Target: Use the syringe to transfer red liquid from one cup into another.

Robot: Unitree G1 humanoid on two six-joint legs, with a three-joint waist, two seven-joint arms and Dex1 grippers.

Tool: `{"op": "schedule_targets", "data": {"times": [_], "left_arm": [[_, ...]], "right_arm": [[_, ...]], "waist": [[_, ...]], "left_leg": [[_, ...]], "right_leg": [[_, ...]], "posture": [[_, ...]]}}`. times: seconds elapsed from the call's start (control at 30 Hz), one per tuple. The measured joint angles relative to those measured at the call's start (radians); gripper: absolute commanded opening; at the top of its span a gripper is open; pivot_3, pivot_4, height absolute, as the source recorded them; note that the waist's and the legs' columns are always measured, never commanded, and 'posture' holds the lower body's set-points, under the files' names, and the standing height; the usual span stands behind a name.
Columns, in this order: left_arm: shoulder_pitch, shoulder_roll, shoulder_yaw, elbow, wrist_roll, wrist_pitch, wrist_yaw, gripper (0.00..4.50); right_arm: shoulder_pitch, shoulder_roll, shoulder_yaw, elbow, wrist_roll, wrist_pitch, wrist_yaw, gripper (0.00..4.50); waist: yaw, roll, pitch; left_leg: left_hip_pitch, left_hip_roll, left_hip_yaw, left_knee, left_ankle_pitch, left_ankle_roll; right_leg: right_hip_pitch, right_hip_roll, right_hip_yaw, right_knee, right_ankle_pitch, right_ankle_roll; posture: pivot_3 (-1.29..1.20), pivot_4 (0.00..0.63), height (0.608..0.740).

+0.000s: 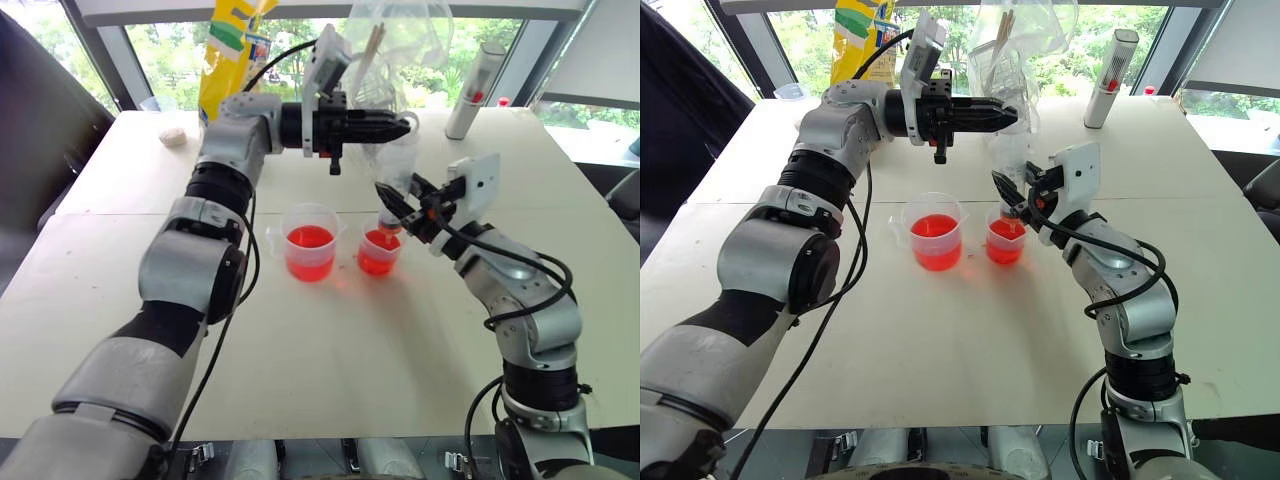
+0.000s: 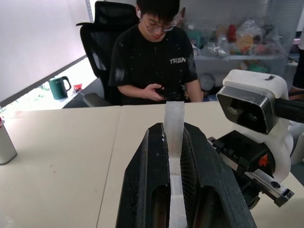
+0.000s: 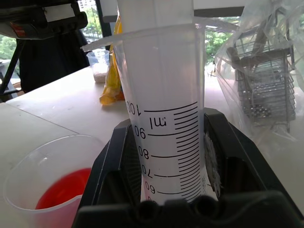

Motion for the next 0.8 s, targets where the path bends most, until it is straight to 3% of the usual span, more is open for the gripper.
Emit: {"op": "schedule_targets", "data": {"times": [0.77,0.8], "left_arm": [[0.042,-0.004,-0.001,-0.062,0.002,0.011,0.004,0.04],[0.042,-0.002,-0.001,-0.063,0.002,0.013,0.005,0.43]], "right_arm": [[-0.011,-0.013,-0.015,-0.007,0.042,0.03,0.0,1.39],[-0.011,-0.011,-0.015,-0.007,0.043,0.03,0.0,1.39]], "waist": [[0.0,0.0,0.0],[0.0,0.0,0.0]], "left_leg": [[0.0,0.0,0.0,0.0,0.0,0.0],[0.0,0.0,0.0,0.0,0.0,0.0]], "right_leg": [[0.0,0.0,0.0,0.0,0.0,0.0],[0.0,0.0,0.0,0.0,0.0,0.0]], "posture": [[0.0,0.15,0.739],[0.0,0.15,0.739]]}}
